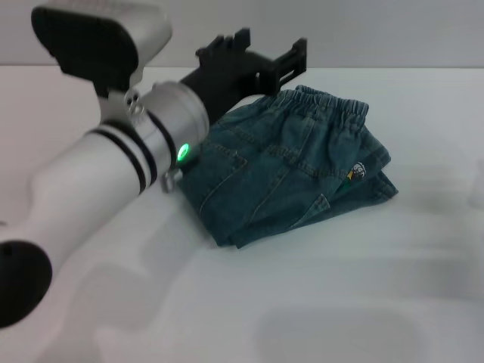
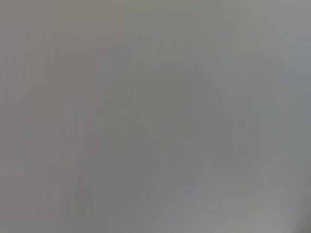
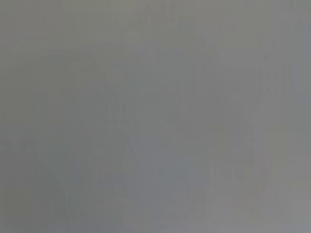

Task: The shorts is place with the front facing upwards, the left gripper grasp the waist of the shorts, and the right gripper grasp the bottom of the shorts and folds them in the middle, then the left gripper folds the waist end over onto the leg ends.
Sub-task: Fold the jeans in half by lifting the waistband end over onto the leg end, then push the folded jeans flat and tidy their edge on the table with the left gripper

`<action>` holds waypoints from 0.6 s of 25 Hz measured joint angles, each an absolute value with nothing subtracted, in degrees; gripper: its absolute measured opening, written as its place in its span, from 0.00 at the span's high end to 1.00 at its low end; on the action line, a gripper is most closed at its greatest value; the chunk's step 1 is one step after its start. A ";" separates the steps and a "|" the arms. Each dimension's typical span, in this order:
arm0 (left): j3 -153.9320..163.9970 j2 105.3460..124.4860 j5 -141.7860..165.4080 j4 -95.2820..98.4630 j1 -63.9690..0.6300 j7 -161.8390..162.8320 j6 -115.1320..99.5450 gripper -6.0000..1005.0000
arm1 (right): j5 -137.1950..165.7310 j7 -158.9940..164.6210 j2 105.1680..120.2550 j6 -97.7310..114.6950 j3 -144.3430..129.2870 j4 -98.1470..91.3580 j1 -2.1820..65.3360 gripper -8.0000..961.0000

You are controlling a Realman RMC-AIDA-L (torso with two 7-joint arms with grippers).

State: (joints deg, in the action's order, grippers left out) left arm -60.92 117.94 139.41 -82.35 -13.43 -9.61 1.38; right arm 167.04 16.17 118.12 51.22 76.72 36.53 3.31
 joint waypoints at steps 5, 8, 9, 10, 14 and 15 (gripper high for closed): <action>-57.01 117.76 139.63 -82.03 -9.30 -9.92 -1.19 0.15 | 167.08 16.14 118.20 51.19 76.73 36.21 3.09 0.99; -54.69 117.34 139.96 -82.56 -7.26 -10.57 -2.19 0.16 | 167.09 16.13 118.21 50.93 76.73 36.07 3.07 0.99; -54.69 117.34 139.96 -82.56 -7.26 -10.57 -2.19 0.16 | 167.09 16.12 118.22 50.91 76.73 36.06 3.07 0.99; -51.97 117.24 140.54 -83.03 -4.16 -11.88 -2.86 0.16 | 167.09 16.12 118.22 50.90 76.73 36.06 3.07 0.99; -50.63 117.50 141.25 -82.46 -2.37 -12.13 -3.97 0.29 | 167.09 16.10 118.21 50.87 76.73 36.02 3.07 0.99; -48.93 117.60 141.92 -80.66 -1.29 -12.15 -5.27 0.33 | 167.09 16.09 118.21 50.86 76.73 36.00 3.07 0.99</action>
